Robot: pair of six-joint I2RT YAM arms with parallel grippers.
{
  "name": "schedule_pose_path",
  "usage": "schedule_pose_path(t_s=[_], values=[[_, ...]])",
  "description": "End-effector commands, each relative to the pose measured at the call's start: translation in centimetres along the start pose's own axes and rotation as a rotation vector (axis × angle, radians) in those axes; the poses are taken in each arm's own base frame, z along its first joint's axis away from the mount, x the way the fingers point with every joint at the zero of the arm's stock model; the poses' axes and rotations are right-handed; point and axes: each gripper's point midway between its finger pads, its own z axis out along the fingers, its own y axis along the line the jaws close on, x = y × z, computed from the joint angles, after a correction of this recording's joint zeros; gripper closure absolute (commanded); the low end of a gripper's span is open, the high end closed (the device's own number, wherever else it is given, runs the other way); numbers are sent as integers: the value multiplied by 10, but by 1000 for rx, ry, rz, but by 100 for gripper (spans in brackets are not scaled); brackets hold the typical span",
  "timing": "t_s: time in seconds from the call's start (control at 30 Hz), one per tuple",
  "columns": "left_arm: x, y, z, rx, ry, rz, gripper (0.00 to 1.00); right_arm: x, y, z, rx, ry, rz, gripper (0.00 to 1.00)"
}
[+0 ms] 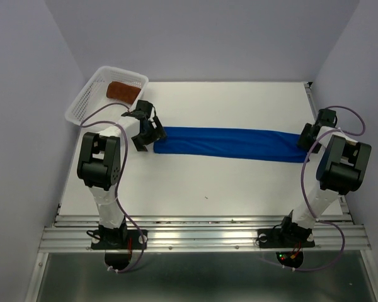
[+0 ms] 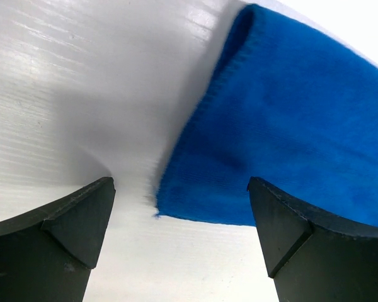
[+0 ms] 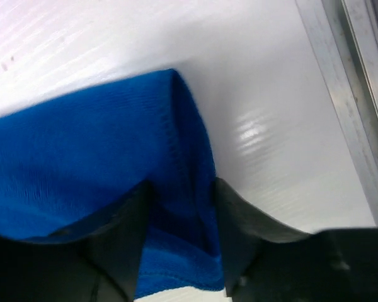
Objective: Roll the towels
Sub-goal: Fold the towel
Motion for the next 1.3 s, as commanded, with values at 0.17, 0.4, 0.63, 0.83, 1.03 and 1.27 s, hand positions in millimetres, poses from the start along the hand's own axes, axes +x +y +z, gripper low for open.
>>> schedule_pose_path(t_s=[0.17, 0.4, 0.63, 0.83, 1.03, 1.27], values=[[-17, -4, -23, 37, -69, -3, 1, 7, -11, 1, 38, 24, -42, 85], [-22, -20, -18, 112, -75, 9, 6, -48, -3, -47, 50, -115, -81, 95], [-3, -31, 18, 160, 9, 58, 60, -61, 38, -85, 29, -143, -191, 96], [4, -39, 25, 173, 22, 76, 90, -53, 95, -112, -38, -124, -288, 96], [9, -32, 27, 144, 19, 81, 100, -32, 194, -158, -242, -127, -309, 96], [17, -6, 24, 43, 7, 77, 100, 9, 319, -213, -631, -113, -254, 97]])
